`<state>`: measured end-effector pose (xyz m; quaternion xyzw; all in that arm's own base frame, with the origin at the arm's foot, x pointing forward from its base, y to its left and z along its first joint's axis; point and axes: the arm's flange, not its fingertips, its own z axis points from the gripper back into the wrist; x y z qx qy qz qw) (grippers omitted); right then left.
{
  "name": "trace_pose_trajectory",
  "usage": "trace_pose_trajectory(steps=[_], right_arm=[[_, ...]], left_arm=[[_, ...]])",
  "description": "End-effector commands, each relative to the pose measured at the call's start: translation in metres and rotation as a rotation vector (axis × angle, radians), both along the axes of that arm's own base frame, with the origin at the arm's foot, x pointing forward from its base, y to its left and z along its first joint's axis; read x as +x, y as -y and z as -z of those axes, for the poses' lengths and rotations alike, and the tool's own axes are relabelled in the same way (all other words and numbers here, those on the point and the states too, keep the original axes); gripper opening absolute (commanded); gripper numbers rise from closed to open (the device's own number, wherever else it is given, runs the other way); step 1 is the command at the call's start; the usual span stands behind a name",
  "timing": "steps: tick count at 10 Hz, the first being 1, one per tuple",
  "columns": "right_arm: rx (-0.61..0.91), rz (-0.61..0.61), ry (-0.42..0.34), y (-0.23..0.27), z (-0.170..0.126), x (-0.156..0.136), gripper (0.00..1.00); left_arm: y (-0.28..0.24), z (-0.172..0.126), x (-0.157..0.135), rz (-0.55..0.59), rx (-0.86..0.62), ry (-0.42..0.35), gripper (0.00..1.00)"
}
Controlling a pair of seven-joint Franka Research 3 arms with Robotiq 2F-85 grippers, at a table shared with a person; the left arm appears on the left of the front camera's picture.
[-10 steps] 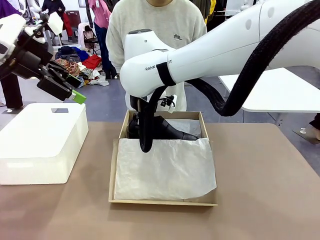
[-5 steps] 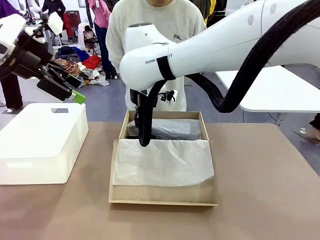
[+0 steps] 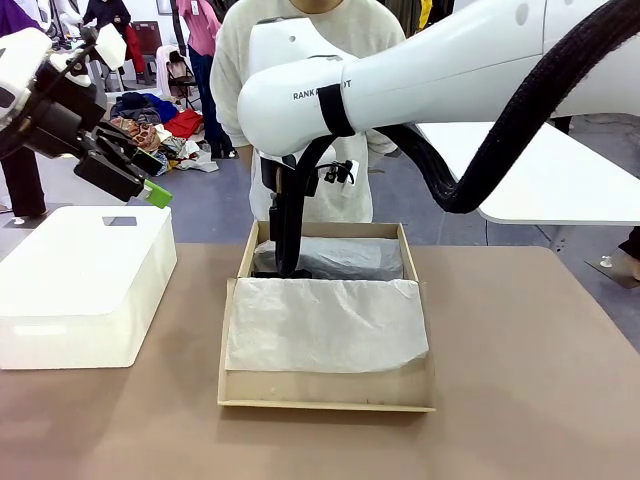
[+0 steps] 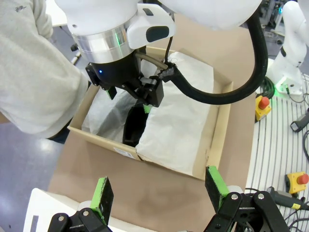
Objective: Pack the shoes into the box.
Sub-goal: Place the other shoe of the Shoes into the Shoes Box, then close the Shoes Box.
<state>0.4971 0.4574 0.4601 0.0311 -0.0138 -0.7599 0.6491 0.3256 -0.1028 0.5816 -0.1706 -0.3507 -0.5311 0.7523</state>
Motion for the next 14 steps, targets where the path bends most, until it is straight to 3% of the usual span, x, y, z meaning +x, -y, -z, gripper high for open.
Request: trace_pose_trajectory(steps=[1, 7, 8, 10, 14], right_arm=[[0.006, -0.023, -0.013, 0.008, -0.003, -0.005, 1.0], [-0.001, 0.001, 0.001, 0.001, -0.002, -0.001, 1.0], [-0.021, -0.054, 0.022, 0.015, -0.015, -0.004, 1.0], [-0.139, -0.237, 0.054, 0.046, -0.035, -0.007, 1.0], [-0.093, -0.788, -0.044, 0.121, -0.059, -0.008, 1.0]], left_arm=[[0.0, 0.0, 0.001, 0.019, -0.01, 0.006, 1.0], [0.0, 0.0, 0.001, 0.019, -0.01, 0.006, 1.0], [0.0, 0.0, 0.001, 0.019, -0.01, 0.006, 1.0], [0.0, 0.0, 0.001, 0.019, -0.01, 0.006, 1.0], [0.0, 0.0, 0.001, 0.019, -0.01, 0.006, 1.0]])
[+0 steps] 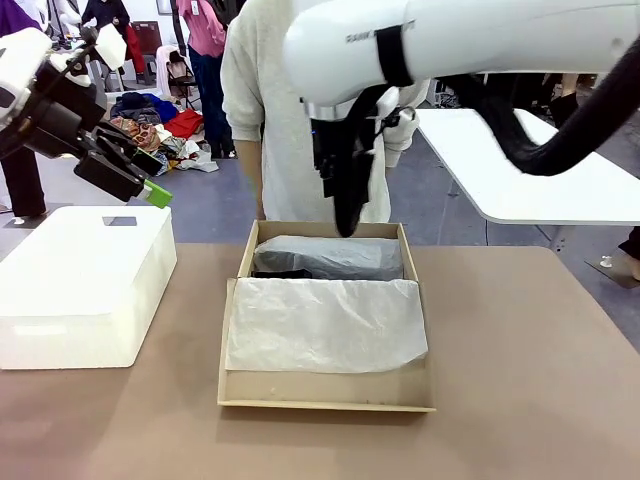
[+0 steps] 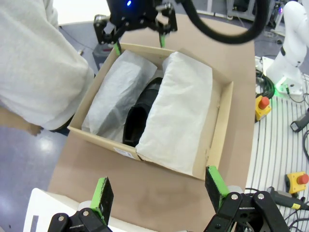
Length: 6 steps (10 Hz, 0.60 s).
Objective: Pack the shoes into the box.
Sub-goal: Close the Shoes Box.
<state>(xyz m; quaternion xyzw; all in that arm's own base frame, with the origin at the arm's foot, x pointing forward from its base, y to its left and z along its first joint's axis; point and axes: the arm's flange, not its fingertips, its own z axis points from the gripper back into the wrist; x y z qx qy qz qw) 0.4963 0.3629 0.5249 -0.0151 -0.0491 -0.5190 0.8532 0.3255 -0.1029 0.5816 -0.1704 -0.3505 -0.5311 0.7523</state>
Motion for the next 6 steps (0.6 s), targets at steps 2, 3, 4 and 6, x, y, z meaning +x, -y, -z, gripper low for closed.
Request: trace_pose_trajectory(steps=[2, 3, 4, 6], right_arm=[[0.072, -0.448, -0.047, 0.061, 0.005, -0.008, 1.0], [0.067, -0.588, -0.007, 0.072, 0.007, -0.011, 1.0], [0.037, -0.662, 0.007, 0.077, 0.009, -0.013, 1.0], [0.02, -0.555, -0.016, 0.061, 0.002, 0.0, 1.0]], left_arm=[[-0.001, 0.0, 0.001, 0.019, -0.011, 0.006, 1.0], [-0.001, 0.0, 0.001, 0.019, -0.011, 0.006, 1.0], [-0.001, 0.0, 0.001, 0.019, -0.011, 0.006, 1.0], [-0.001, 0.0, 0.001, 0.019, -0.011, 0.006, 1.0]])
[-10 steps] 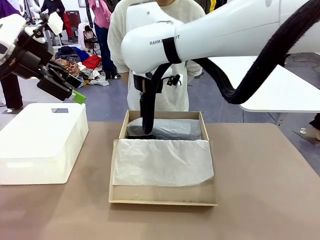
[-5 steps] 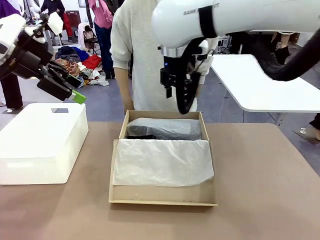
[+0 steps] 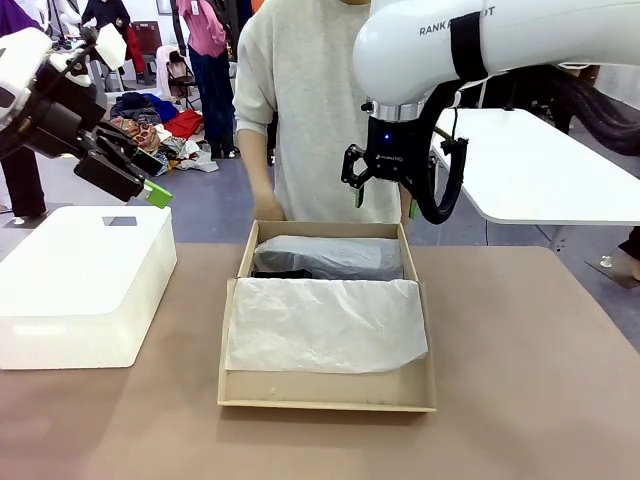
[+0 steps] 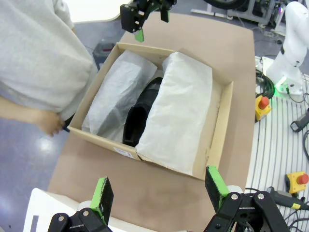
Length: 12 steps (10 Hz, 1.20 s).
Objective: Pack the shoes into the box.
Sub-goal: Close the Shoes Box.
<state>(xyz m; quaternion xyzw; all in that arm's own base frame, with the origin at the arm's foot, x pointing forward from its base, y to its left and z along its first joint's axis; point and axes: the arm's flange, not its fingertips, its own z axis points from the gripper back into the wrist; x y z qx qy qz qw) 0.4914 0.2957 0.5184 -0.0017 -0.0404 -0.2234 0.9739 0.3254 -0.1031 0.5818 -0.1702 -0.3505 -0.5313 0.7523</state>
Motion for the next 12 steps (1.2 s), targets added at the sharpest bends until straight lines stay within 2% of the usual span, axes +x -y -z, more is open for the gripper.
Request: trace_pose_trajectory(steps=[1, 6, 9, 12], right_arm=[[0.014, 0.087, 0.001, -0.006, -0.005, 0.004, 1.0], [0.011, 0.066, 0.004, -0.003, -0.003, 0.003, 1.0], [0.016, -0.245, -0.073, 0.045, -0.016, 0.0, 1.0], [0.048, -0.546, -0.054, 0.088, -0.023, -0.003, 1.0]], left_arm=[[-0.001, 0.0, 0.001, 0.019, -0.011, 0.006, 1.0], [-0.001, 0.0, 0.001, 0.019, -0.011, 0.006, 1.0], [-0.001, 0.0, 0.001, 0.019, -0.011, 0.006, 1.0], [-0.001, 0.0, 0.001, 0.019, -0.011, 0.006, 1.0]])
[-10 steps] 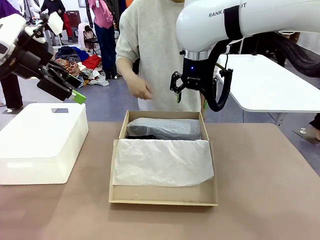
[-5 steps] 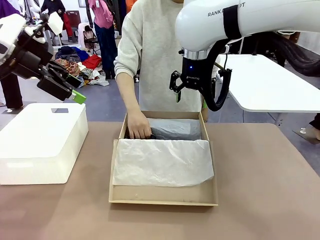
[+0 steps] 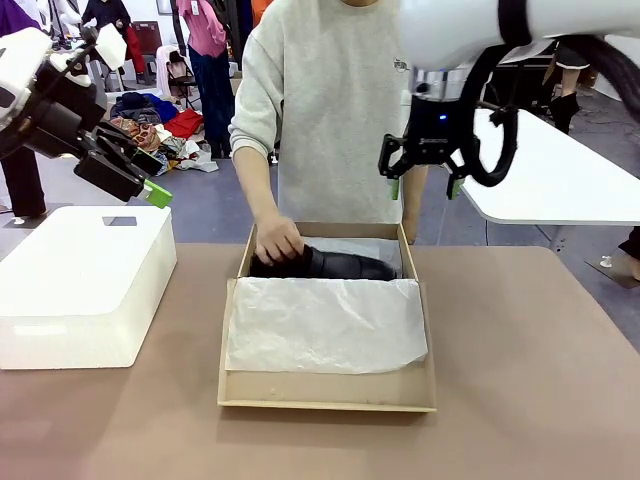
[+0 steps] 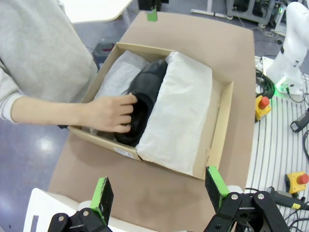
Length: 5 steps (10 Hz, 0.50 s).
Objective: Pack the shoes into the box.
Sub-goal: Close the Shoes Box.
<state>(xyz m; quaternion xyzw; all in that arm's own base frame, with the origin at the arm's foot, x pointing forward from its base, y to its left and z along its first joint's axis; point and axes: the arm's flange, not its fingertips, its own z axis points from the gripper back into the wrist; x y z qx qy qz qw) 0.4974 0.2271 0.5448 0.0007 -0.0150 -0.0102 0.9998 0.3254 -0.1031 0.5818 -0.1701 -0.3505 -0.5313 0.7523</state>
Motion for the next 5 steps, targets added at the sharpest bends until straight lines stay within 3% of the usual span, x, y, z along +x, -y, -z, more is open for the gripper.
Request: trace_pose_trajectory(steps=[1, 5], right_arm=[[0.065, -0.307, 0.009, 0.039, 0.005, -0.013, 1.0], [0.181, -0.716, 0.122, 0.101, 0.014, -0.02, 1.0]], left_arm=[[-0.001, 0.0, 0.001, 0.019, -0.011, 0.005, 1.0], [-0.001, 0.0, 0.001, 0.019, -0.011, 0.005, 1.0]])
